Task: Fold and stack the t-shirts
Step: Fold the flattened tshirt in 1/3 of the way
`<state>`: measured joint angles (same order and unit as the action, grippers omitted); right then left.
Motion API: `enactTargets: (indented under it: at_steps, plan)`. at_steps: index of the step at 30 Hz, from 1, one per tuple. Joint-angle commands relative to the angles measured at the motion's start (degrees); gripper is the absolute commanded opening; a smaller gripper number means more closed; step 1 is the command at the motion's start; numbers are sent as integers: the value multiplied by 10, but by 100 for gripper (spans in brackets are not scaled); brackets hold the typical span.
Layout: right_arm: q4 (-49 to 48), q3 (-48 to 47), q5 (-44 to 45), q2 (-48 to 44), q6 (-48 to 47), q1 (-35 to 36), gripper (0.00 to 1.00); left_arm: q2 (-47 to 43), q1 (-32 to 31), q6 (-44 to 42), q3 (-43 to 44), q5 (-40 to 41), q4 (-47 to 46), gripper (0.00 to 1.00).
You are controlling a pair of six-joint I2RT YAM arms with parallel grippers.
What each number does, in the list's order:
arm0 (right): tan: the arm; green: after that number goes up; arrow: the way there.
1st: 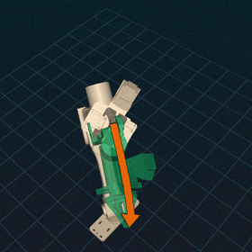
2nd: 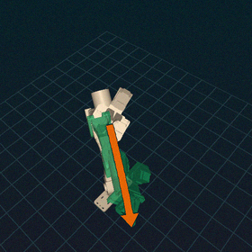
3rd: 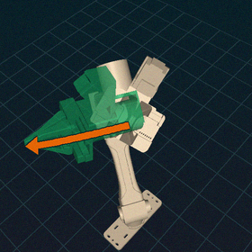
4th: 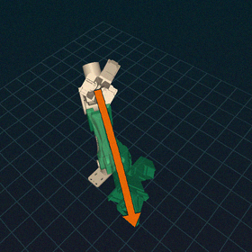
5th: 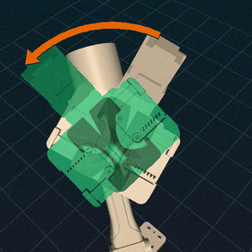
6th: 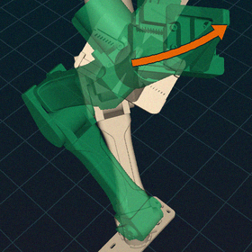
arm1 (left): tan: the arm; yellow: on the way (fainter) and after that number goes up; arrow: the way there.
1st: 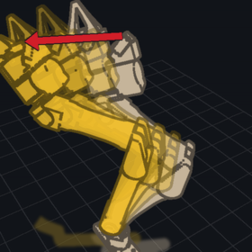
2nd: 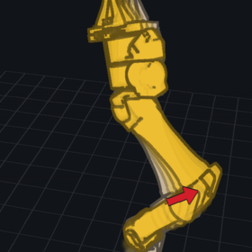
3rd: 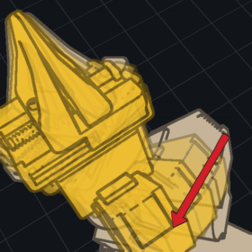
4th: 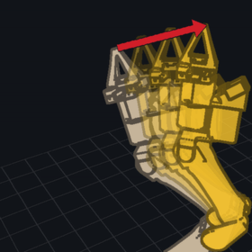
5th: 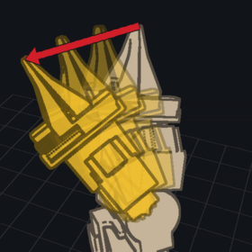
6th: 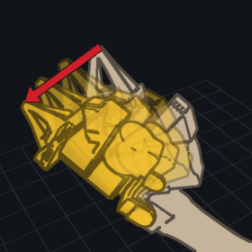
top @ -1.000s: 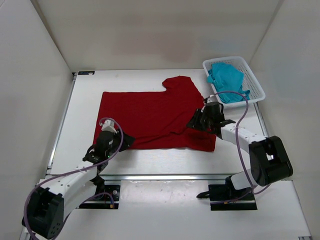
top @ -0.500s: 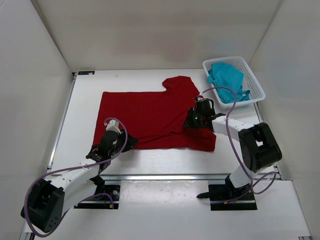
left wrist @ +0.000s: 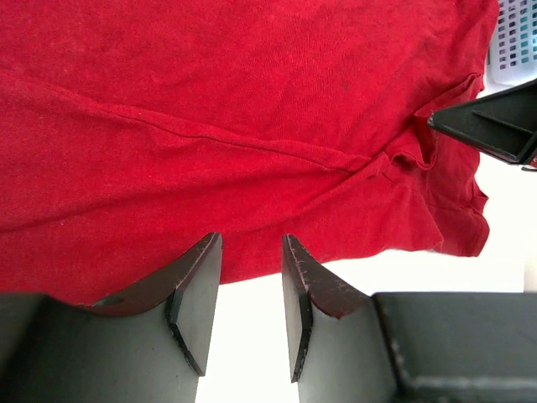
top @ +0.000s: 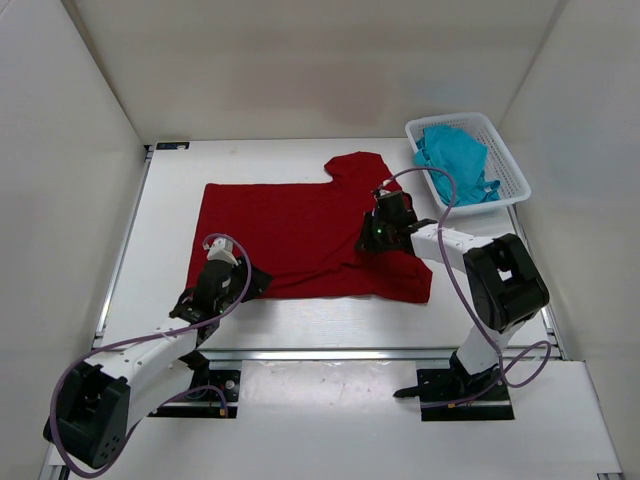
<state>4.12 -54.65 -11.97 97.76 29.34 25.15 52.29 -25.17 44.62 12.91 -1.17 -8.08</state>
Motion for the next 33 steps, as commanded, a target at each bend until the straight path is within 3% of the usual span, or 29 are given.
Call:
enactTargets:
  at_steps: [1, 3, 9, 18, 23, 25, 33]
  plan:
    - [-24, -20, -15, 4, 9, 5, 0, -1, 2, -3, 4, -8, -14, 45]
    - [-14, -26, -11, -5, 7, 6, 1, 1, 3, -8, 6, -9, -11, 46]
    - [-20, 40, 39, -77, -9, 4, 28, -9, 1, -3, 5, -9, -14, 44]
    - [-37, 78, 30, -76, -3, -13, 31, -20, 23, -7, 4, -10, -1, 46]
    - [-23, 43, 16, -37, -10, -10, 31, -18, 19, -2, -1, -18, -10, 45]
    - [-31, 32, 3, -31, -6, -11, 23, -12, 12, -4, 0, -12, -10, 45]
    - [-23, 6, 41, -10, -13, 27, 6, -12, 22, -3, -8, -17, -19, 46]
